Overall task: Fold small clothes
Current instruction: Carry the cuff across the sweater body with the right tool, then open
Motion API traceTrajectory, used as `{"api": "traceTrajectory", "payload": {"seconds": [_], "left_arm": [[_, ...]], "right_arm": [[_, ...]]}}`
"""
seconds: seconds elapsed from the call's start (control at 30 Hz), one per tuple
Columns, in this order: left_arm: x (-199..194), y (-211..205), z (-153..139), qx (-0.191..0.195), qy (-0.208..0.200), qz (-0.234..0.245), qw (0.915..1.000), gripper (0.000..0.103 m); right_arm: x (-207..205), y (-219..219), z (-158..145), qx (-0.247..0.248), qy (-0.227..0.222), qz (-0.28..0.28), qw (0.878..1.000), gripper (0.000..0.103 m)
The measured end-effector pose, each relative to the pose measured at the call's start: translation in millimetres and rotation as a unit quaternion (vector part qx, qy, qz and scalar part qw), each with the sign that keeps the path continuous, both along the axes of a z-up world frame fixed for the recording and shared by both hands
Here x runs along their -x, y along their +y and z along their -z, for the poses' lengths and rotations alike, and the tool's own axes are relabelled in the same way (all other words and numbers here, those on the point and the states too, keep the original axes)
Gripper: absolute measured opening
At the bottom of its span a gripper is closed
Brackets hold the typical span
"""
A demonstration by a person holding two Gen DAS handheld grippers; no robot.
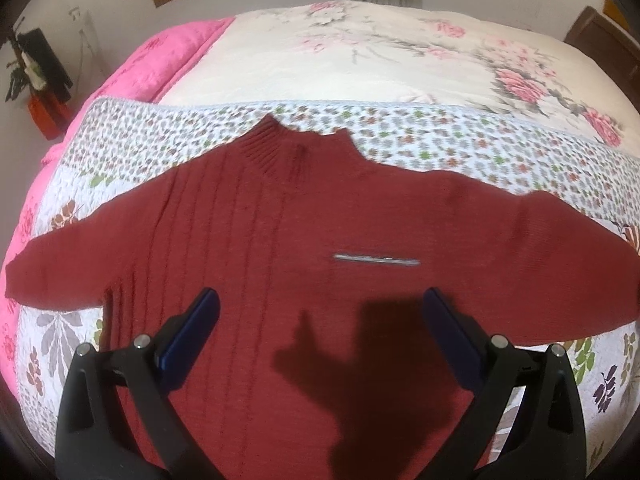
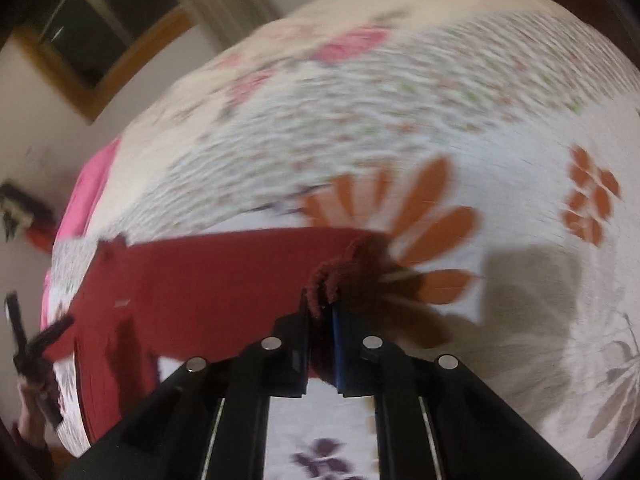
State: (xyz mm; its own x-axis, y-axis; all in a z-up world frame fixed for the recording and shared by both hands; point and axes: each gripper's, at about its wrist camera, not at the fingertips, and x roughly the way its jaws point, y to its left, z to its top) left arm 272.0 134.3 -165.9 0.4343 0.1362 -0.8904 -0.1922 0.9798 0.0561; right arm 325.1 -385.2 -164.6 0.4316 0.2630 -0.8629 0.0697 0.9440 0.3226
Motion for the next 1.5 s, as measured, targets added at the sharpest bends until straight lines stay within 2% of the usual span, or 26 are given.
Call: {"api": "traceTrajectory", "payload": {"seconds": [0.07, 0.23, 0.47, 0.53, 0.57, 0.63, 0.7, 0.77, 0.83, 0.97, 1.07, 1.23, 1.37, 1.5], "left_arm": [[1, 11, 2, 0.004, 0.003, 0.001, 1.0, 0.1], [8, 31, 4, 0.01, 0.007, 0.003, 0.9999, 0.1], [19, 60, 8, 0.015, 0.011, -0.003, 0.9998, 0.1], [21, 67, 11, 0.017, 0.013, -0.008, 0.9997, 0.1], [22, 69, 12, 0.02, 0.014, -0.009, 0.9997, 0.1], [22, 71, 17, 0.023, 0.019, -0.009, 0.9995, 0.1], [23, 70, 21, 0.028, 0.023, -0.007, 0.9993, 0.1], [23, 66, 26, 0.041, 0.027, 0.0, 0.9988, 0.1], [21, 58, 31, 0.055, 0.032, 0.006, 0.998, 0.1], [15, 26, 43, 0.102, 0.045, 0.028, 0.9934, 0.1], [5, -9, 56, 0.14, 0.057, 0.053, 0.9871, 0.1], [-20, -53, 87, 0.16, 0.087, 0.065, 0.9811, 0.1], [-34, -67, 101, 0.15, 0.105, 0.061, 0.9813, 0.1], [-40, -75, 106, 0.174, 0.104, 0.061, 0.9774, 0.099]], "right_arm": [[-2, 40, -8, -0.002, -0.008, -0.038, 0.999, 0.009], [-10, 138, -13, -0.045, -0.017, -0.112, 0.993, 0.009], [-27, 270, 17, -0.11, 0.01, -0.183, 0.977, 0.009], [-30, 295, 25, -0.108, 0.015, -0.195, 0.975, 0.009], [-33, 306, 32, -0.105, 0.021, -0.202, 0.974, 0.011], [-36, 317, 46, -0.114, 0.043, -0.21, 0.97, 0.024], [-34, 318, 49, -0.125, 0.055, -0.211, 0.968, 0.036], [-24, 307, 34, -0.142, 0.038, -0.211, 0.966, 0.047], [-15, 287, 17, -0.151, 0.017, -0.199, 0.968, 0.05], [-4, 237, 5, -0.118, 0.004, -0.146, 0.982, 0.052], [4, 205, 12, -0.083, 0.01, -0.113, 0.99, 0.052], [27, 165, 27, -0.081, 0.022, -0.082, 0.993, 0.052], [42, 151, 38, -0.077, 0.025, -0.074, 0.994, 0.052], [47, 147, 45, -0.076, 0.029, -0.068, 0.994, 0.052]]}}
